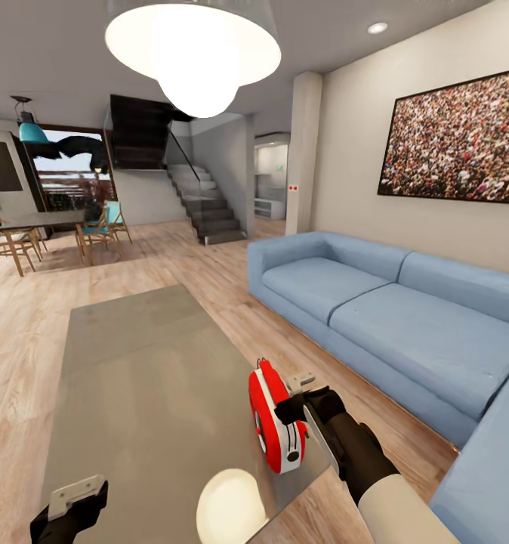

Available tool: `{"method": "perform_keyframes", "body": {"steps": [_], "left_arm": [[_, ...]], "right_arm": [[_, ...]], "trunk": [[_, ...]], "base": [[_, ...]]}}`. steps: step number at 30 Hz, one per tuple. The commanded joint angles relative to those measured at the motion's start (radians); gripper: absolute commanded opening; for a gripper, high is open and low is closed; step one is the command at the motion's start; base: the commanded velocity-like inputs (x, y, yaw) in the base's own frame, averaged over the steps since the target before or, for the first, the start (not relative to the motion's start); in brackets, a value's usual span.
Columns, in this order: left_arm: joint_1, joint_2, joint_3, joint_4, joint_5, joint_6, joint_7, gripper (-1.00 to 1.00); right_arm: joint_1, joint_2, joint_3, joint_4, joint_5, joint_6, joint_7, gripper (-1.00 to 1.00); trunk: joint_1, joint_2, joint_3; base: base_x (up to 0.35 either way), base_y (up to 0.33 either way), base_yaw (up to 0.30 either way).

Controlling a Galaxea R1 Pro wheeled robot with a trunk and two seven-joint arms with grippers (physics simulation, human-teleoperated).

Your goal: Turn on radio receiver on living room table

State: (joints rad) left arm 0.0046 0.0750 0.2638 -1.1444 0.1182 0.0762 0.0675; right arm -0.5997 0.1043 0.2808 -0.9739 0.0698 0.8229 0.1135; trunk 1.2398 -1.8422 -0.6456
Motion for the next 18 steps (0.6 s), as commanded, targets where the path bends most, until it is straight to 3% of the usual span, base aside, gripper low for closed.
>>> {"method": "perform_keyframes", "body": {"steps": [1, 18], "left_arm": [[0.000, 0.000, 0.000, 0.000, 0.000, 0.000, 0.000, 1.00], [0.000, -0.001, 0.000, 0.001, 0.000, 0.002, 0.005, 1.00]], "right_arm": [[0.000, 0.000, 0.000, 0.000, -0.001, 0.000, 0.000, -1.00], [0.000, -0.001, 0.000, 0.000, 0.006, -0.002, 0.000, -1.00]], "trunk": [[-0.004, 0.007, 0.003], [-0.069, 0.126, 0.057]], "base": [[0.000, 0.000, 0.000], [0.000, 0.000, 0.000]]}}
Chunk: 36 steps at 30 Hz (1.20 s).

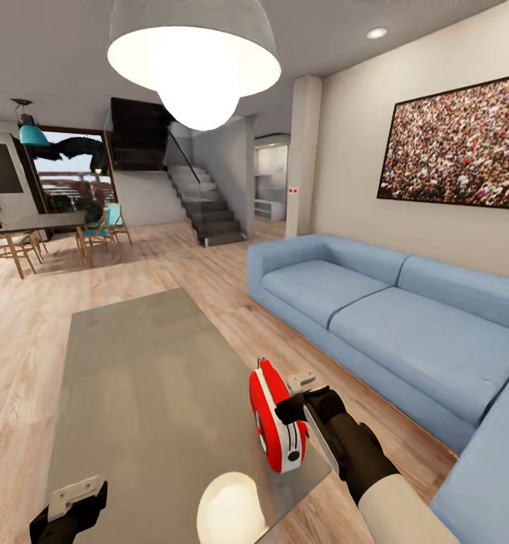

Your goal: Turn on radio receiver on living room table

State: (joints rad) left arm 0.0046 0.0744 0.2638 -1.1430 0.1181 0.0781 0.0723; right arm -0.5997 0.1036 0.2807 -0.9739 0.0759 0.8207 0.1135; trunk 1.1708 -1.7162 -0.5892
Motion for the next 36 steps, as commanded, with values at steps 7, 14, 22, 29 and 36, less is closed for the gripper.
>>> {"method": "perform_keyframes", "body": {"steps": [7, 14, 22, 29, 36], "left_arm": [[0.000, -0.002, 0.000, 0.001, 0.000, 0.000, 0.001, 1.00], [0.000, -0.001, 0.001, 0.000, 0.000, -0.003, 0.000, 1.00], [0.000, 0.000, 0.001, 0.001, 0.000, -0.003, 0.001, 1.00], [0.000, 0.000, 0.001, 0.000, 0.000, -0.003, 0.001, 1.00], [0.000, 0.001, 0.001, 0.000, 0.000, -0.003, 0.001, 1.00]], "right_arm": [[0.000, -0.001, 0.000, 0.000, 0.000, -0.001, 0.000, -1.00], [0.000, -0.001, 0.000, 0.000, 0.005, -0.007, -0.001, -1.00], [0.000, -0.001, 0.000, 0.000, 0.003, -0.023, -0.001, -1.00], [0.000, -0.001, 0.000, 0.000, 0.002, -0.024, -0.001, -1.00], [0.000, -0.001, 0.000, 0.000, 0.002, -0.025, 0.000, -1.00]], "trunk": [[-0.027, 0.049, 0.022], [-0.054, 0.098, 0.044], [-0.084, 0.154, 0.069], [-0.111, 0.203, 0.091], [-0.138, 0.252, 0.113]], "base": [[0.000, 0.000, 0.000], [0.000, 0.000, 0.000], [0.000, 0.000, 0.000], [0.000, 0.000, 0.000], [0.000, 0.000, 0.000]]}}
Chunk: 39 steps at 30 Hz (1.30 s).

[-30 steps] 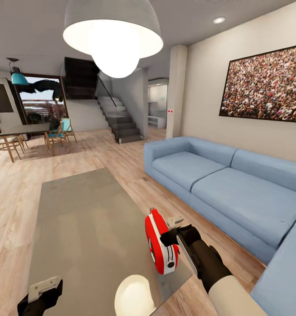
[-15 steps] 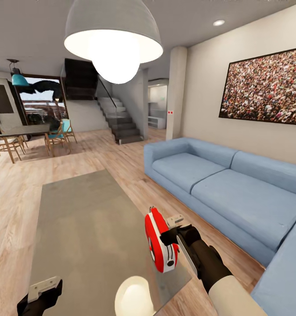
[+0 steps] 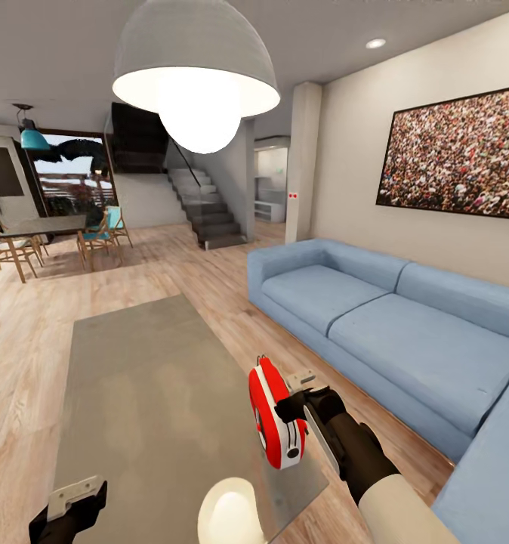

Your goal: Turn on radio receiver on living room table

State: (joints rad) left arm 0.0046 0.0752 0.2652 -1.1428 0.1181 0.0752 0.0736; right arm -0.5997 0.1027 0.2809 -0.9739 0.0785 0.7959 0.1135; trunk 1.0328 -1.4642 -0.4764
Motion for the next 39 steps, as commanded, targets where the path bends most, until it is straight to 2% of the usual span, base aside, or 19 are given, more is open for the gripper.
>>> {"method": "perform_keyframes", "body": {"steps": [1, 39], "left_arm": [[0.000, 0.000, 0.000, 0.000, 0.000, 0.000, 0.000, 1.00], [0.000, 0.003, -0.001, 0.000, 0.000, 0.003, 0.000, 1.00]], "right_arm": [[0.000, 0.000, 0.000, 0.000, 0.000, 0.000, 0.000, -1.00], [0.000, 0.000, 0.001, 0.000, -0.001, 0.000, 0.000, -1.00]], "trunk": [[-0.004, 0.007, 0.003], [-0.150, 0.273, 0.122]], "base": [[0.000, 0.000, 0.000], [0.000, 0.000, 0.000]]}}
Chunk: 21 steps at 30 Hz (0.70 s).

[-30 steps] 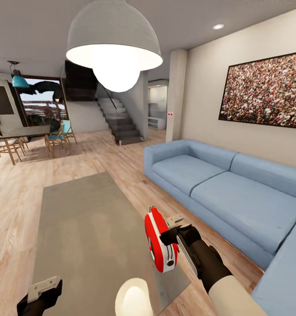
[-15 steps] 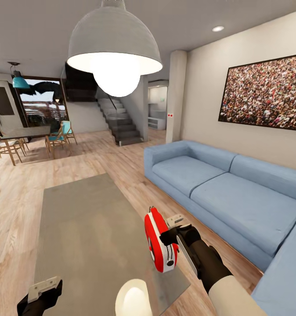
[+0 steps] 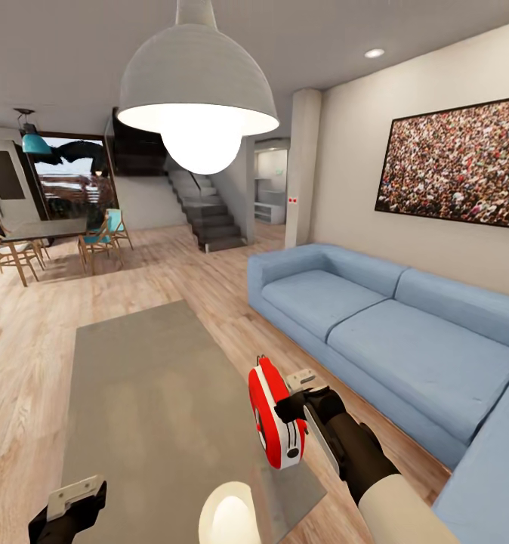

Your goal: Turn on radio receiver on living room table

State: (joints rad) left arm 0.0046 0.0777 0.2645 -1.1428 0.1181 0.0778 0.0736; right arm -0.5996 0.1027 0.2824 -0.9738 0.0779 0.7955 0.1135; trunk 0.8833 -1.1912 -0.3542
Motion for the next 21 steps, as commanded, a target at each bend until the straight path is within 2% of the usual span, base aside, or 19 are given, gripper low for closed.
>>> {"method": "perform_keyframes", "body": {"steps": [1, 10, 12, 13, 14, 16, 17, 19, 21], "left_arm": [[0.000, 0.000, 0.000, 0.000, 0.000, 0.000, 0.000, 1.00], [0.000, 0.000, 0.001, -0.001, 0.000, 0.001, -0.004, 1.00], [0.000, 0.000, 0.002, -0.001, 0.000, 0.000, -0.004, 1.00], [0.000, 0.000, 0.002, -0.001, 0.000, 0.001, -0.005, 1.00], [0.000, 0.001, 0.002, 0.000, 0.001, 0.001, -0.006, 1.00], [0.000, 0.001, 0.002, 0.001, 0.004, 0.002, -0.009, 1.00], [0.000, 0.001, 0.002, 0.001, 0.004, 0.003, -0.009, 1.00], [0.000, -0.003, 0.002, 0.001, 0.006, 0.003, -0.010, 1.00], [0.000, -0.006, 0.001, 0.001, 0.006, 0.003, -0.011, 1.00]], "right_arm": [[0.000, 0.000, 0.000, 0.000, -0.001, 0.000, 0.000, -1.00], [0.000, -0.002, -0.001, 0.000, -0.009, -0.001, 0.003, -1.00], [0.000, -0.006, -0.001, 0.000, -0.010, -0.001, 0.022, -1.00], [0.000, -0.043, -0.003, -0.001, -0.005, -0.001, 0.165, -1.00], [0.000, -0.060, -0.003, -0.001, -0.003, -0.002, 0.230, -1.00], [0.000, -0.119, -0.006, -0.002, 0.002, -0.028, 0.435, -1.00], [0.000, -0.131, -0.006, -0.003, 0.002, -0.042, 0.475, -1.00], [0.000, -0.166, -0.007, -0.003, 0.002, -0.105, 0.598, -1.00], [0.000, -0.179, -0.007, -0.003, 0.001, -0.142, 0.661, -1.00]], "trunk": [[-0.004, 0.007, 0.003], [-0.008, 0.014, 0.006], [-0.008, 0.014, 0.006], [-0.008, 0.014, 0.006], [-0.008, 0.014, 0.006], [-0.008, 0.014, 0.006], [-0.008, 0.014, 0.006], [-0.008, 0.014, 0.006], [-0.008, 0.014, 0.006]], "base": [[0.000, 0.000, 0.000], [0.000, 0.000, 0.000], [0.000, 0.000, 0.000], [0.000, 0.000, 0.000], [0.000, 0.000, 0.000], [0.000, 0.000, 0.000], [0.000, 0.000, 0.000], [0.000, 0.000, 0.000], [0.000, 0.000, 0.000]]}}
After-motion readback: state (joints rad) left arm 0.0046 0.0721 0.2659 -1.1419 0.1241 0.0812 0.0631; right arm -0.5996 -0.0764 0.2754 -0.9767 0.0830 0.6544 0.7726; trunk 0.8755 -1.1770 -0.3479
